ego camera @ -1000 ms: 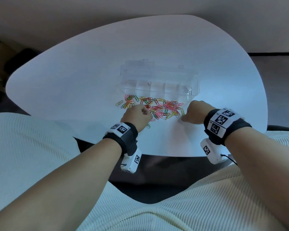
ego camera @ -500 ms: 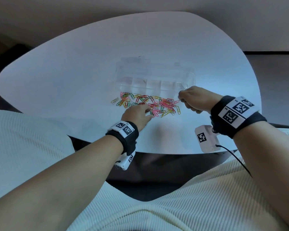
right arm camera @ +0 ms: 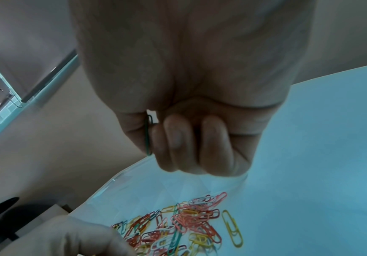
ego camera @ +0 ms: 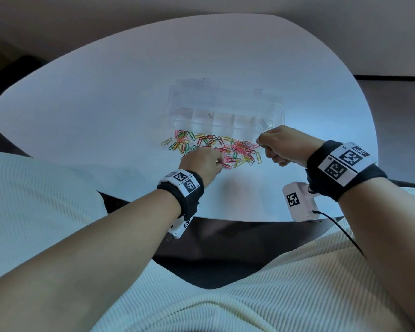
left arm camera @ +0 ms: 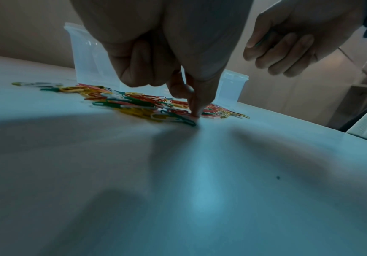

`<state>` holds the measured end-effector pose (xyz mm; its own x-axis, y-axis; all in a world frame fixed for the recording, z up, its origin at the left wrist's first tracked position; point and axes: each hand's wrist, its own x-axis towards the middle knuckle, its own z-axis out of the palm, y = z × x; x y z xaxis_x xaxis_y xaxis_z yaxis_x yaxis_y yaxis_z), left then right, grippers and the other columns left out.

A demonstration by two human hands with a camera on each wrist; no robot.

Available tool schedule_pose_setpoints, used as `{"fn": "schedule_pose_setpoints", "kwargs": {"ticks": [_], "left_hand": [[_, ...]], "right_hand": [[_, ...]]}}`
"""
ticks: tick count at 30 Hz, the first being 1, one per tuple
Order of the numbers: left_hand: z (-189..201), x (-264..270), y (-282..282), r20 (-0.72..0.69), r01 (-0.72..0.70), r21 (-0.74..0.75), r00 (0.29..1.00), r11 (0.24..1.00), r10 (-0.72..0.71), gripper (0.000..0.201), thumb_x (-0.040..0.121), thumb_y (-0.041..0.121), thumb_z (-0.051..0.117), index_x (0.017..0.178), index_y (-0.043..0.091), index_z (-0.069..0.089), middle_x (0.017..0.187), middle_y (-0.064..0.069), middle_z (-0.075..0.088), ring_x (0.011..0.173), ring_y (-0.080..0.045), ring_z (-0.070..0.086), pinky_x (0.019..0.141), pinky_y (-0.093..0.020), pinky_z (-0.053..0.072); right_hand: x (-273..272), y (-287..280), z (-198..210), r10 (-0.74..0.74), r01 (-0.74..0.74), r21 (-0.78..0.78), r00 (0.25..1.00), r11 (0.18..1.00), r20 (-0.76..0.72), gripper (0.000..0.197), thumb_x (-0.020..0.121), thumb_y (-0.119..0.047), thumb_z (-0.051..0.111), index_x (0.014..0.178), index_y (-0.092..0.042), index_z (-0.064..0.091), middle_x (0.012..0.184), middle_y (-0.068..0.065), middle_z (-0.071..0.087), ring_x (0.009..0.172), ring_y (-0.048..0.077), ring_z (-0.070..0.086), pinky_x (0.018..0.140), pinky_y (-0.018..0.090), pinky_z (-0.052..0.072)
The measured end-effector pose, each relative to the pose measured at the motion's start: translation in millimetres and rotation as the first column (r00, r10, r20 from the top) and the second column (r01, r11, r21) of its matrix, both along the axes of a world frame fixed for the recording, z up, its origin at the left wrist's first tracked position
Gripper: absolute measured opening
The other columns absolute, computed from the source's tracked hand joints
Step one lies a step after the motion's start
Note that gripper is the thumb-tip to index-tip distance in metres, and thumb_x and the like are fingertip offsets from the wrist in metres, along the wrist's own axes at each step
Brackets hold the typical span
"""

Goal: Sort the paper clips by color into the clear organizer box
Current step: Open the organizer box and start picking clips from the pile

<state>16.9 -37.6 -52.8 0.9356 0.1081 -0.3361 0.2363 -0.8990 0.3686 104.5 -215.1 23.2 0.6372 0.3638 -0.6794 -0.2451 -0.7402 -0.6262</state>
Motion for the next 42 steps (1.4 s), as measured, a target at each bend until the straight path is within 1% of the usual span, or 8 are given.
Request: {"fn": "schedule_pose_setpoints", "kwargs": {"ticks": [5,11,20,25,29,32,36,42], "left_hand": [[-1.9,-0.9,0.1,-0.015,-0.018,0.006,1.0,1.0,0.018,0.014,0.086,0.023,0.054,0.09,0.022,0.067,0.093,0.001,0.066,0.083,-0.024,0.06,0.067,-0.029,0.045],[-4.4,-3.4,0.5,-0.025,-0.034,-0.054,0.999,0.998,0.033,0.018,0.085,0.029,0.059,0.101,0.027,0.066,0.1,0.003,0.067,0.091,-0.023,0.061,0.078,-0.034,0.052],[-2.8,-7.1,-2.6,-0.026,-0.03,-0.033,0.999,0.999,0.029,0.011,0.082,0.026,0.054,0.08,0.021,0.062,0.085,0.005,0.062,0.079,-0.021,0.058,0.066,-0.03,0.047],[-0.4,-5.9,0.4,0.002,-0.101,-0.138,0.995,0.985,0.102,0.012,0.082,0.025,0.058,0.08,0.019,0.068,0.081,0.001,0.067,0.078,-0.022,0.061,0.07,-0.034,0.053],[1.8,-2.2,1.5,0.016,-0.162,-0.249,0.985,0.955,0.172,0.012,0.08,0.017,0.063,0.086,0.014,0.073,0.084,-0.001,0.071,0.082,-0.02,0.064,0.079,-0.033,0.054],[0.6,-2.5,2.7,0.054,-0.176,-0.266,0.979,0.948,0.197,0.024,0.083,0.014,0.059,0.101,0.017,0.074,0.099,-0.002,0.073,0.089,-0.019,0.066,0.084,-0.027,0.053],[-0.7,-4.1,5.2,0.056,-0.167,-0.285,0.98,0.944,0.19,0.036,0.085,0.012,0.056,0.117,0.022,0.069,0.114,-0.003,0.07,0.097,-0.018,0.064,0.089,-0.022,0.049],[0.0,-3.3,4.8,0.02,-0.207,-0.3,0.975,0.931,0.223,0.013,0.08,0.014,0.064,0.087,0.019,0.074,0.089,0.001,0.071,0.083,-0.017,0.064,0.08,-0.031,0.055]], "right_hand": [[-0.5,0.2,0.4,-0.013,0.013,0.019,1.0,1.0,-0.01,0.035,0.088,-0.013,0.045,0.059,-0.021,0.027,0.047,-0.004,0.027,0.048,0.017,0.017,0.048,0.025,0.016],[0.1,0.0,-1.4,-0.007,0.007,0.011,1.0,1.0,0.009,0.034,0.089,-0.015,0.046,0.06,-0.019,0.029,0.044,-0.006,0.032,0.045,0.016,0.021,0.046,0.024,0.02],[0.9,-1.4,-3.0,-0.001,0.001,0.012,1.0,1.0,0.015,0.034,0.09,-0.016,0.046,0.061,-0.019,0.03,0.042,-0.007,0.034,0.044,0.017,0.023,0.045,0.023,0.021],[1.8,-1.5,-5.0,0.001,-0.001,0.01,1.0,1.0,0.023,0.035,0.091,-0.016,0.046,0.06,-0.019,0.031,0.042,-0.008,0.034,0.043,0.016,0.024,0.044,0.022,0.023],[2.3,-2.0,-7.6,0.027,-0.027,0.005,0.998,1.0,0.053,0.037,0.094,-0.018,0.05,0.058,-0.016,0.04,0.049,-0.001,0.039,0.045,0.018,0.03,0.045,0.023,0.028],[1.9,-3.7,-10.4,0.098,-0.095,-0.041,0.99,0.995,0.098,0.032,0.096,-0.024,0.055,0.071,-0.006,0.061,0.057,0.004,0.048,0.047,0.017,0.039,0.047,0.024,0.037],[2.5,-5.4,-11.6,0.119,-0.115,-0.041,0.986,0.992,0.118,0.025,0.096,-0.019,0.054,0.084,-0.003,0.07,0.06,0.005,0.051,0.051,0.02,0.041,0.051,0.025,0.039],[2.5,-4.6,-11.7,0.111,-0.108,-0.025,0.985,0.994,0.13,0.025,0.097,-0.016,0.052,0.084,-0.004,0.07,0.06,0.005,0.05,0.048,0.017,0.039,0.049,0.024,0.038]]}}
